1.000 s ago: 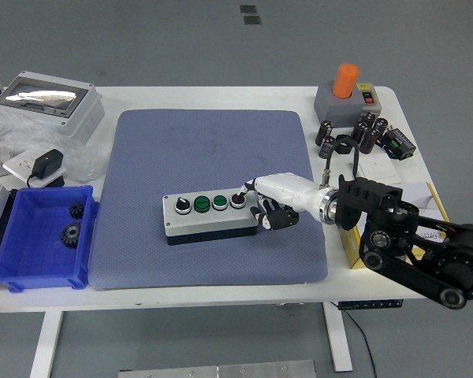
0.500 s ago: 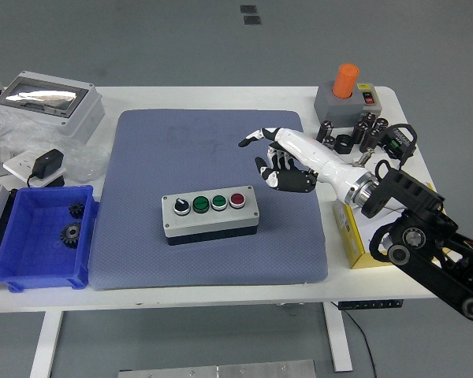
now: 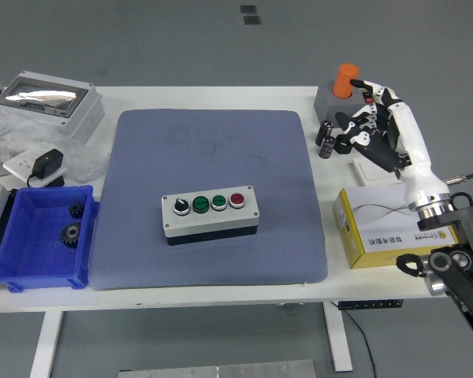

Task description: Pick up the button,place it on the desk,press the button,press the button

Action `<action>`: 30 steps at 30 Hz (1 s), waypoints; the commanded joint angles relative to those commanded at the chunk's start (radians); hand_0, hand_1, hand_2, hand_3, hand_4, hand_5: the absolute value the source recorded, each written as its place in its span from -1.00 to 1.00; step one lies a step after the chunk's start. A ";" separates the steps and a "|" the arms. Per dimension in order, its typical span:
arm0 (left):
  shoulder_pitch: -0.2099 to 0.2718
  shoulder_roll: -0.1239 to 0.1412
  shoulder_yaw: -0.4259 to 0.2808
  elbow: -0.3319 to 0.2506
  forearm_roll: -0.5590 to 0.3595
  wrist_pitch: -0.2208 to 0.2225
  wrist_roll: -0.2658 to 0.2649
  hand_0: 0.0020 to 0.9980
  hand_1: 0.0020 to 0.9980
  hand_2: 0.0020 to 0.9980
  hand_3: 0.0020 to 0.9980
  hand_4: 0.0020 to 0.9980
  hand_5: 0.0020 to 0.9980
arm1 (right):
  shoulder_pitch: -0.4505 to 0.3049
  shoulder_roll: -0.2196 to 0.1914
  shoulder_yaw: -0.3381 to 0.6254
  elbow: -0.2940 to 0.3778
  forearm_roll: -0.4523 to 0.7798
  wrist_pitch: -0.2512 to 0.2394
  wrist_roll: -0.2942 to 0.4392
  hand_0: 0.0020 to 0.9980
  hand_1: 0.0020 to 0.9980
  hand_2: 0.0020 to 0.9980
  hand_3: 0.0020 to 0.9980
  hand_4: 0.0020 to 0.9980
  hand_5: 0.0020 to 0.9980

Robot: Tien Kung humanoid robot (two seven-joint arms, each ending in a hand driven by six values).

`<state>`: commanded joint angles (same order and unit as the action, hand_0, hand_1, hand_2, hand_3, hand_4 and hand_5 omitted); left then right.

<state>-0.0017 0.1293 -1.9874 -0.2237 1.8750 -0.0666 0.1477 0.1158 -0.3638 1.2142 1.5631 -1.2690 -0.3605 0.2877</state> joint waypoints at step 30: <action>0.016 -0.005 0.042 0.006 -0.054 0.046 0.047 0.30 0.31 0.25 0.45 0.53 0.41 | 0.009 0.074 0.008 -0.111 0.422 0.198 0.075 0.60 0.59 0.63 0.68 0.97 0.18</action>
<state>0.0146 0.1246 -1.9458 -0.2173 1.8214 -0.0203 0.1943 0.1250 -0.2902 1.2219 1.4521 -0.8474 -0.1621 0.3627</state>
